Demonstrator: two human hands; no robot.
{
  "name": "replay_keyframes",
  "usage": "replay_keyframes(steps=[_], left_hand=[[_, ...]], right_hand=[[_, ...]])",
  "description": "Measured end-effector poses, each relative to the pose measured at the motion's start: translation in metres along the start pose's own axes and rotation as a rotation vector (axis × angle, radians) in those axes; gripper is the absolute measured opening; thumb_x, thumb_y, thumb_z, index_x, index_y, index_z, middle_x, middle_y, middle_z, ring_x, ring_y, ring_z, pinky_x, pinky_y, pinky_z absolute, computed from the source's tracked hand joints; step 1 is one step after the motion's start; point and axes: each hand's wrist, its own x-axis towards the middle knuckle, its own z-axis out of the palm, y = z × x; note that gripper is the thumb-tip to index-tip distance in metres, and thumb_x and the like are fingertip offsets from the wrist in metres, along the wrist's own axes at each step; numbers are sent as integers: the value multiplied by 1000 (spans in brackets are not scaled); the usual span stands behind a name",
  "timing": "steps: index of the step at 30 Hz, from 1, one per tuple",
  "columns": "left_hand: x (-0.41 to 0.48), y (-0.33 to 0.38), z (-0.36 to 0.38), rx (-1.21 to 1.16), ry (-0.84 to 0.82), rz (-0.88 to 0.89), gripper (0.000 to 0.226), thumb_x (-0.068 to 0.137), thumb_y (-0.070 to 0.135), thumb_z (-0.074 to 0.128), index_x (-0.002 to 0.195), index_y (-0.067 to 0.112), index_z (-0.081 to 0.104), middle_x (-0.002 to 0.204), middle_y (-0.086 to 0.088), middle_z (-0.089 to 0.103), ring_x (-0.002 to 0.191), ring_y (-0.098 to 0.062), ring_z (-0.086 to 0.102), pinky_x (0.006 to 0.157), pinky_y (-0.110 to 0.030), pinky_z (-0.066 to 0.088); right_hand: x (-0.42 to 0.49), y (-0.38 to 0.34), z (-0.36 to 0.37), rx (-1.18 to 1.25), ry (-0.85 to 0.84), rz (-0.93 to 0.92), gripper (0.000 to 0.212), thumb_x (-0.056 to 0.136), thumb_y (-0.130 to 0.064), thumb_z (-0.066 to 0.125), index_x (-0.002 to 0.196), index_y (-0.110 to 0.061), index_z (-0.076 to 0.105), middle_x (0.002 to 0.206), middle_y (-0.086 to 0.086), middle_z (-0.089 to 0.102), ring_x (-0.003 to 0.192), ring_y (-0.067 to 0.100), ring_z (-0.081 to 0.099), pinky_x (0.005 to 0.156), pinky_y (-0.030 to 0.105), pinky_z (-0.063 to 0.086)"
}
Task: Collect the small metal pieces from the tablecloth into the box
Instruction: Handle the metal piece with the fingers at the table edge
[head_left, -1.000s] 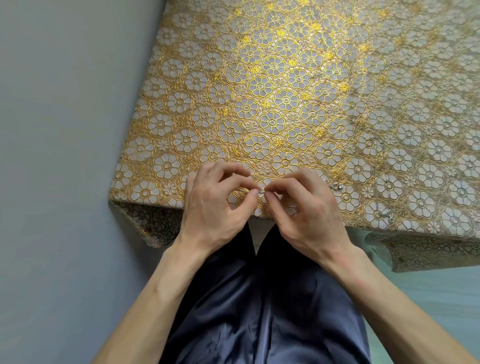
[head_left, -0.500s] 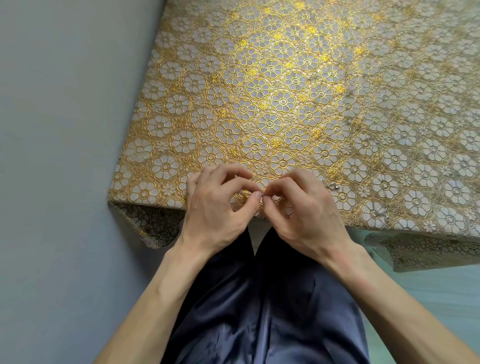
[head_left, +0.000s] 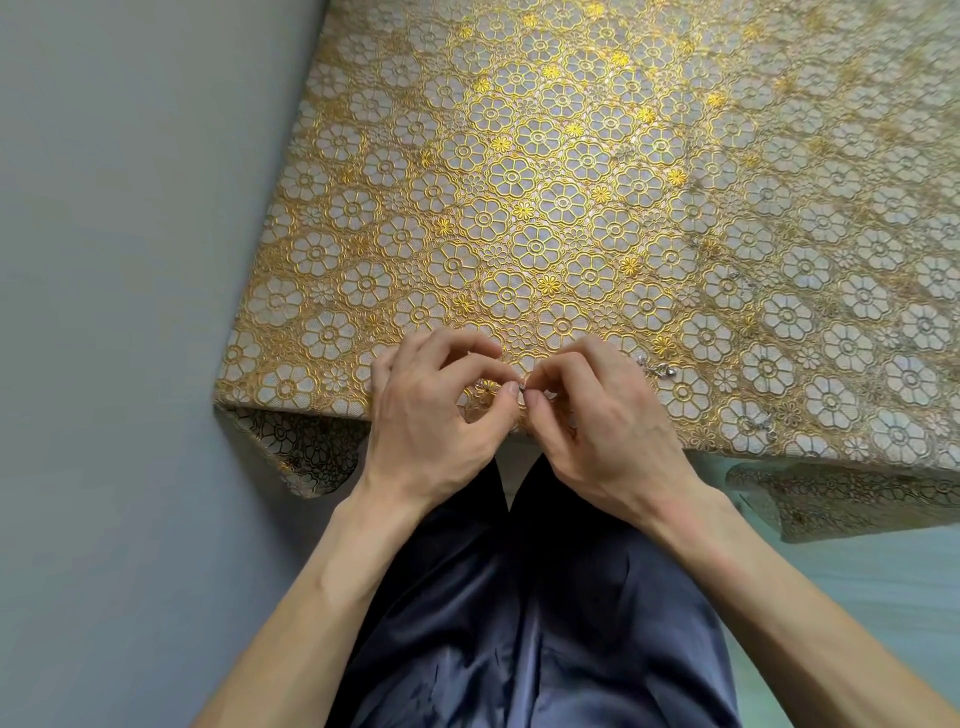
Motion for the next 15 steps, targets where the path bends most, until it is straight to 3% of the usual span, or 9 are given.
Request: replay_keyframes(steps=[9,15], left_hand=[[-7,3,-3,6,24,-2,17,84,36,71,99,28,74,111,10,65,107,-18,59,95,-42,44],[-16,12,-7,117,43,-43,11,82,39,72,88,30,76,112,10,64,102,-21,55,88,-39,41]], right_hand=[[-2,1,0,-41,49,-46,16,93,-21,61,92,-6,67,90,10,61,79,31,58,70,42,46],[-9,2,0,-52,100,-87,14,93,-17,66,90,-4,68,89,12,62,78,32,59,70,43,47]])
